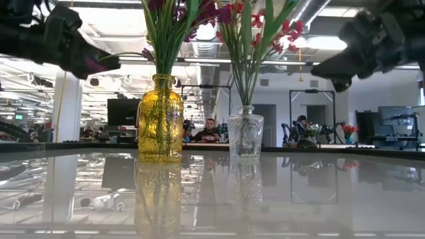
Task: Sort flowers into vase by color
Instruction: Return to Home Position
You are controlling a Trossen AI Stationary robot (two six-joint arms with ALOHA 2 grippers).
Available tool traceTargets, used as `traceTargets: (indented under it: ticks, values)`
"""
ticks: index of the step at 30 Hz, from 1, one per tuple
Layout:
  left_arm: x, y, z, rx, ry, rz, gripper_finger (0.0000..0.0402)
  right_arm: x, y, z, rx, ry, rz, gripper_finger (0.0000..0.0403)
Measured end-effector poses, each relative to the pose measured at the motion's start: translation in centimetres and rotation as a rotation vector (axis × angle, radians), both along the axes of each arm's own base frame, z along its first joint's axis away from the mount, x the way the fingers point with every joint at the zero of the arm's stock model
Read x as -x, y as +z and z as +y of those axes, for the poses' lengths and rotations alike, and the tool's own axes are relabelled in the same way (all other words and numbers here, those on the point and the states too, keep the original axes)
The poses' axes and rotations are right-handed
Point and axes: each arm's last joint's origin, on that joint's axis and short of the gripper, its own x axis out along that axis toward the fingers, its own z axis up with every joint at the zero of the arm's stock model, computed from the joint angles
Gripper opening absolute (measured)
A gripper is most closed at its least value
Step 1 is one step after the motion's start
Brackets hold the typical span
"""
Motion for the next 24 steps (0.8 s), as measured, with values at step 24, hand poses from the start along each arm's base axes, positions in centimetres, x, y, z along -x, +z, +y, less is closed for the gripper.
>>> traceTargets:
  ticks: [24]
  values:
    - [1.1, -1.5, -0.7, 0.267, -0.215, -0.104, 0.0167, 2.3, -2.8, -0.8, -0.076, -0.074, -0.03, 0.0017]
